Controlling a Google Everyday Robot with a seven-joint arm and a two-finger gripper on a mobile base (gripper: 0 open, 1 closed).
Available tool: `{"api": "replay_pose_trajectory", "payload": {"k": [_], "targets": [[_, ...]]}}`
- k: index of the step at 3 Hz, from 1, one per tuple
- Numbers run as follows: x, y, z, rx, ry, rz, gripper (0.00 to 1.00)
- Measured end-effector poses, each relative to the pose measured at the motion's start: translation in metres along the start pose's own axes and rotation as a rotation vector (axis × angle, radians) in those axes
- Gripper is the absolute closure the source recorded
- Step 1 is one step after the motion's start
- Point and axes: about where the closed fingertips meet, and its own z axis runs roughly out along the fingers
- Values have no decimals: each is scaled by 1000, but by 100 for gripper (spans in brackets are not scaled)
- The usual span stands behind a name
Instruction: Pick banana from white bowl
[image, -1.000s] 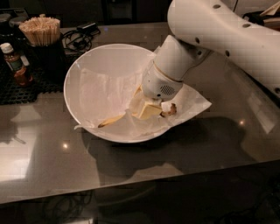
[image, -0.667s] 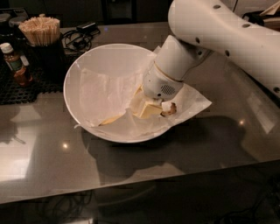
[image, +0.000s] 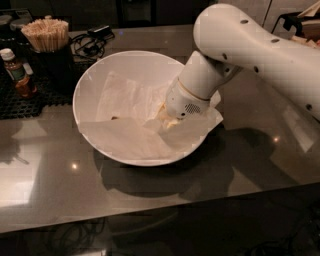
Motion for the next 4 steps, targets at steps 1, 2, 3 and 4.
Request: {"api": "replay_pose_trajectory", "payload": {"k": [1,2,3,4], "targets": [[4,-1,3,-8,-5,12,32],[3,-1,2,-8,-5,12,49],[5,-2,3,-10,-4,19,72],[4,-1,1,-6,-1,18,95]]}}
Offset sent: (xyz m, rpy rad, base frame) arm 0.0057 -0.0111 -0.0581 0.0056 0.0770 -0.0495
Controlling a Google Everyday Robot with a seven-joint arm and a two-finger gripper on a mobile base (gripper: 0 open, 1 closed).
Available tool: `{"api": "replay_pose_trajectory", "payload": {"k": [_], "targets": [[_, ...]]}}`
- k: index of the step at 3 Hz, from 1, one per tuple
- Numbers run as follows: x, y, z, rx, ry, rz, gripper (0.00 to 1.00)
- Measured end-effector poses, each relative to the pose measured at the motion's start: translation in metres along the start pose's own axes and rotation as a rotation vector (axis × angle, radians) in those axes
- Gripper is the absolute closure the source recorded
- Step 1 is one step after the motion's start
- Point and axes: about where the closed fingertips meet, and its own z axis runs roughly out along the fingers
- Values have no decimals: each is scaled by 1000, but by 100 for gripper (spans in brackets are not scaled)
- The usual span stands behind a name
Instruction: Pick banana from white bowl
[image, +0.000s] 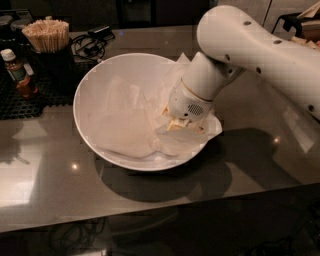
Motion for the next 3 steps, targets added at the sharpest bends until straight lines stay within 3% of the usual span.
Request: {"api": "replay_pose_trajectory", "payload": {"k": [1,3], "targets": [[-5,3,-11,78,14,-16,100],[-28,15,-53,283,52,-71,100]]}}
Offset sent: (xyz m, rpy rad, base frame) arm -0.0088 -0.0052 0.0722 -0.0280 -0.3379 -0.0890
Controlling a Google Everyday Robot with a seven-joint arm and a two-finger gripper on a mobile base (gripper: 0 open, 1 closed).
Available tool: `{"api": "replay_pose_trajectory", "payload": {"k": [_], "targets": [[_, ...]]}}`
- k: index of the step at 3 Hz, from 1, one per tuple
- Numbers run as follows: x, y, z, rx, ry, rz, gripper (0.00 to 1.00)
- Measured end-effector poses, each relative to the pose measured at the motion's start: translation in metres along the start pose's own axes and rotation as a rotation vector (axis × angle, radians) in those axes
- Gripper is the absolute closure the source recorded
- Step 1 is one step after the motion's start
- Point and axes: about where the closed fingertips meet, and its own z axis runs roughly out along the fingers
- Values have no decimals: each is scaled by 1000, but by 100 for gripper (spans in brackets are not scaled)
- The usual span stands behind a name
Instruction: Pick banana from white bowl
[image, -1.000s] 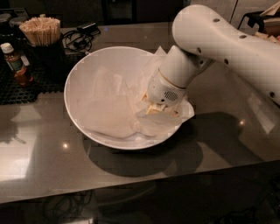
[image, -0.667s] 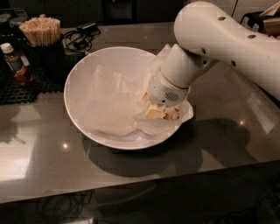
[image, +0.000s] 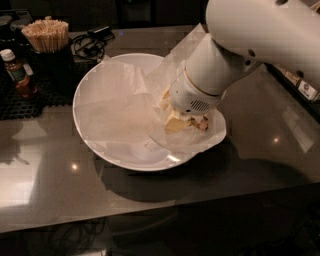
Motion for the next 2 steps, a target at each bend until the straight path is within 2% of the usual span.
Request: {"api": "replay_pose_trajectory", "payload": {"k": [1,2], "targets": [[-9,0,-18,72,11,-22,100],[-16,1,-30,121,17,-36,100]]}}
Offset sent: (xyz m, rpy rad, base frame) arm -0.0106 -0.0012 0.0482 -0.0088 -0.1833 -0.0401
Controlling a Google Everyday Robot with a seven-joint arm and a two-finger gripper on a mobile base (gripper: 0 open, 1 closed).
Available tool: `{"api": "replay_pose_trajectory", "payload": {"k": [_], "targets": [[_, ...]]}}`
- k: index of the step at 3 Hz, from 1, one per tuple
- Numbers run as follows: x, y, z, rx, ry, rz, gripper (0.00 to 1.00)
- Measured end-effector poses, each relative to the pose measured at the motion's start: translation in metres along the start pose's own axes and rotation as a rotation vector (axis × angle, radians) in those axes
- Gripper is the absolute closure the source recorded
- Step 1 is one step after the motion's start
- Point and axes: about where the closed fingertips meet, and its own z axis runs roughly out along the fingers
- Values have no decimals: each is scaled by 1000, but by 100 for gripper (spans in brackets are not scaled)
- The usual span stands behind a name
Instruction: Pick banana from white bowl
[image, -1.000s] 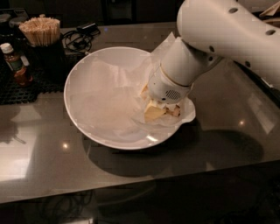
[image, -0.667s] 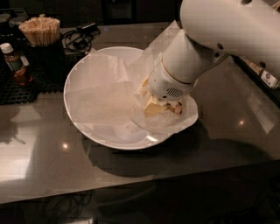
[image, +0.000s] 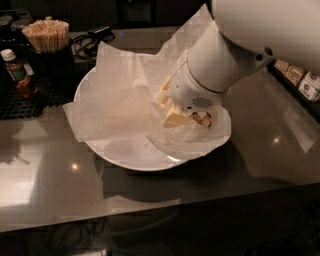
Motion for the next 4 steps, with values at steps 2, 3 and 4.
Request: {"api": "replay_pose_trajectory", "payload": {"k": [2,3,4], "targets": [[21,-9,16,-12,-2,62,100],[36,-16,32,-26,-3,98,100],[50,-26,46,-31,-12,123,100]]}}
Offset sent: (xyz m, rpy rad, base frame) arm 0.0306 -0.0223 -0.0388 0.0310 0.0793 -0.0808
